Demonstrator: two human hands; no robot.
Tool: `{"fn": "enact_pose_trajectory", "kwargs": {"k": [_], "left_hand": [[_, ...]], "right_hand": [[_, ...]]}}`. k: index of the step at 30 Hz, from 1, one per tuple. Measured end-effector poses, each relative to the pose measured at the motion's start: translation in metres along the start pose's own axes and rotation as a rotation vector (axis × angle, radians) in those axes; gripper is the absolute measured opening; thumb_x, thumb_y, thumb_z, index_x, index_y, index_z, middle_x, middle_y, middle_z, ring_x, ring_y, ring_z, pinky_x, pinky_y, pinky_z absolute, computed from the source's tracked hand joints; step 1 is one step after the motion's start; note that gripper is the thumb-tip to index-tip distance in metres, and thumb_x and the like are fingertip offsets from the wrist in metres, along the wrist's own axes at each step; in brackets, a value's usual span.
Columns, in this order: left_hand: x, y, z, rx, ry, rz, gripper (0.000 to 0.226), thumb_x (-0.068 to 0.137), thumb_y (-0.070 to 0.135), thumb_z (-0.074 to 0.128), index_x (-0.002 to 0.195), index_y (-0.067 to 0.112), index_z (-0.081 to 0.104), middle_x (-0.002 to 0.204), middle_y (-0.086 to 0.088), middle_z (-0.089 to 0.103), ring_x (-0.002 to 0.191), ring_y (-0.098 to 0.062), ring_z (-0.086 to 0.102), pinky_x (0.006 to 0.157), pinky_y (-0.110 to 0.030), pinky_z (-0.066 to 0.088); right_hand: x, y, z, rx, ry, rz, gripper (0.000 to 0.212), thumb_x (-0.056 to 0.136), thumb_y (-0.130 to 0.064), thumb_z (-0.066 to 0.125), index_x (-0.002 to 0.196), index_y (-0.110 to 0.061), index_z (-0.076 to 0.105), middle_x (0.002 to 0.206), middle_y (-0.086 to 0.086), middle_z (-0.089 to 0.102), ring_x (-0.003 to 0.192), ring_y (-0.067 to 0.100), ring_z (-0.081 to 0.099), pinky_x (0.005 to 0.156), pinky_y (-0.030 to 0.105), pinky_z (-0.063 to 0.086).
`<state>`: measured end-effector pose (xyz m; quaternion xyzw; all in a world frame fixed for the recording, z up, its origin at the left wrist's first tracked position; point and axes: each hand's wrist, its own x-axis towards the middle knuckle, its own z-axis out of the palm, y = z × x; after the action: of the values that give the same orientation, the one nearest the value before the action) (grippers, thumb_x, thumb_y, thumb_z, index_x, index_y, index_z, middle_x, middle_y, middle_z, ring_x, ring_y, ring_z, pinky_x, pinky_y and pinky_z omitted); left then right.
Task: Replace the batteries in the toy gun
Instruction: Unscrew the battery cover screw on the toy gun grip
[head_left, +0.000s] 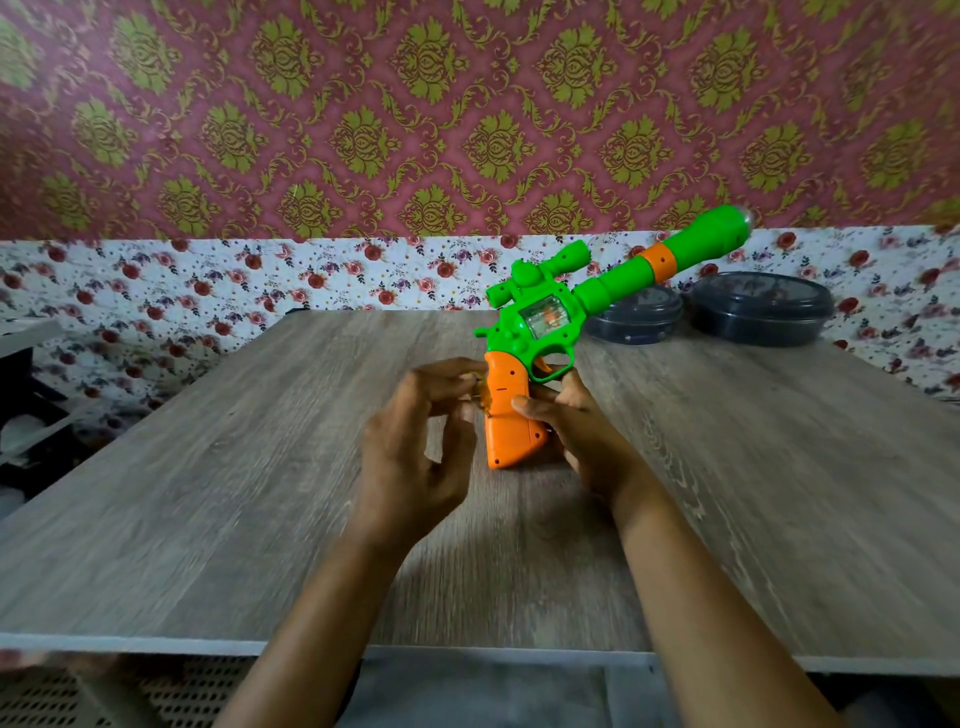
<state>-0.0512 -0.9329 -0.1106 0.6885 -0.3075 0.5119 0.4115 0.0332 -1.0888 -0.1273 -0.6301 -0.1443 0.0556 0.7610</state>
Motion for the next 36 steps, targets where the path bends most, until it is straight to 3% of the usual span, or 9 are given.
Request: {"fn": "enact_pose_trajectory", "kwargs": {"k": [3, 9, 16, 18, 21, 24, 29, 34, 36], "left_hand": [[0.0007, -0.001, 0.0018, 0.057, -0.022, 0.05, 0.021, 0.085, 0.0, 0.051, 0.101, 0.012, 0.05, 0.104, 0.0, 0.058, 0.093, -0.009, 0.062, 0.075, -0.018, 0.054], [0.0008, -0.003, 0.0018, 0.095, 0.039, 0.018, 0.021, 0.084, 0.012, 0.06, 0.1, 0.015, 0.046, 0.09, -0.004, 0.057, 0.077, -0.006, 0.059, 0.067, -0.013, 0.05], [0.0016, -0.0069, -0.0012, 0.189, 0.124, 0.034, 0.023, 0.081, 0.015, 0.068, 0.094, 0.012, 0.049, 0.095, -0.002, 0.048, 0.073, -0.008, 0.054, 0.063, -0.013, 0.048], [0.0024, -0.0058, -0.002, 0.154, 0.151, 0.0, 0.027, 0.079, 0.015, 0.071, 0.091, 0.012, 0.048, 0.101, -0.005, 0.048, 0.073, -0.006, 0.056, 0.061, -0.016, 0.051], [0.0026, -0.0017, -0.001, 0.123, 0.154, -0.043, 0.033, 0.077, 0.016, 0.073, 0.095, 0.014, 0.046, 0.092, 0.002, 0.053, 0.069, -0.005, 0.057, 0.054, -0.025, 0.051], [0.0017, -0.0022, -0.0017, 0.191, 0.117, -0.014, 0.027, 0.078, 0.017, 0.072, 0.094, 0.016, 0.05, 0.088, 0.003, 0.049, 0.067, -0.008, 0.054, 0.06, -0.011, 0.046], [0.004, -0.0057, -0.0041, 0.161, 0.121, -0.04, 0.023, 0.086, 0.017, 0.065, 0.108, 0.014, 0.057, 0.102, -0.002, 0.058, 0.087, -0.007, 0.06, 0.071, -0.012, 0.052], [0.0027, -0.0037, -0.0028, 0.218, 0.027, 0.074, 0.041, 0.086, -0.006, 0.054, 0.123, 0.013, 0.053, 0.123, 0.008, 0.055, 0.112, -0.008, 0.058, 0.085, -0.022, 0.053], [0.0024, -0.0059, -0.003, 0.228, 0.045, 0.087, 0.044, 0.085, -0.011, 0.056, 0.123, 0.01, 0.054, 0.125, 0.003, 0.057, 0.116, -0.007, 0.056, 0.09, -0.023, 0.051]], "right_hand": [[0.0011, 0.0011, -0.0001, 0.003, -0.002, -0.003, 0.058, 0.086, 0.0, 0.056, 0.135, -0.015, 0.031, 0.127, 0.012, 0.058, 0.115, 0.026, 0.058, 0.097, 0.044, 0.046], [0.0005, -0.0002, 0.0011, -0.009, -0.023, 0.013, 0.052, 0.086, -0.001, 0.056, 0.13, -0.018, 0.033, 0.119, 0.007, 0.061, 0.103, 0.019, 0.061, 0.08, 0.031, 0.052], [0.0014, 0.0006, 0.0015, -0.012, -0.022, 0.017, 0.055, 0.086, -0.001, 0.056, 0.134, -0.015, 0.032, 0.121, 0.01, 0.06, 0.111, 0.025, 0.059, 0.086, 0.035, 0.051], [0.0014, 0.0009, 0.0022, 0.004, -0.017, 0.009, 0.055, 0.085, 0.002, 0.055, 0.134, -0.011, 0.032, 0.121, 0.013, 0.06, 0.112, 0.027, 0.058, 0.089, 0.036, 0.05], [0.0005, -0.0002, 0.0028, -0.003, -0.023, 0.013, 0.054, 0.086, 0.002, 0.055, 0.133, -0.013, 0.032, 0.118, 0.011, 0.061, 0.11, 0.026, 0.059, 0.089, 0.038, 0.05], [0.0, -0.0008, 0.003, -0.014, -0.026, 0.016, 0.054, 0.086, 0.001, 0.055, 0.133, -0.014, 0.032, 0.12, 0.011, 0.06, 0.109, 0.025, 0.059, 0.089, 0.037, 0.05], [0.001, -0.0018, 0.0042, 0.003, 0.01, 0.047, 0.055, 0.085, 0.001, 0.056, 0.132, -0.013, 0.032, 0.125, 0.013, 0.058, 0.108, 0.024, 0.058, 0.089, 0.038, 0.047], [-0.0008, -0.0042, 0.0042, -0.001, -0.007, 0.036, 0.049, 0.086, 0.002, 0.056, 0.127, -0.014, 0.036, 0.112, 0.005, 0.06, 0.095, 0.013, 0.061, 0.074, 0.023, 0.052], [0.0002, -0.003, 0.004, 0.005, 0.002, 0.038, 0.05, 0.086, 0.002, 0.056, 0.128, -0.012, 0.035, 0.116, 0.007, 0.061, 0.099, 0.017, 0.061, 0.077, 0.026, 0.052]]}}
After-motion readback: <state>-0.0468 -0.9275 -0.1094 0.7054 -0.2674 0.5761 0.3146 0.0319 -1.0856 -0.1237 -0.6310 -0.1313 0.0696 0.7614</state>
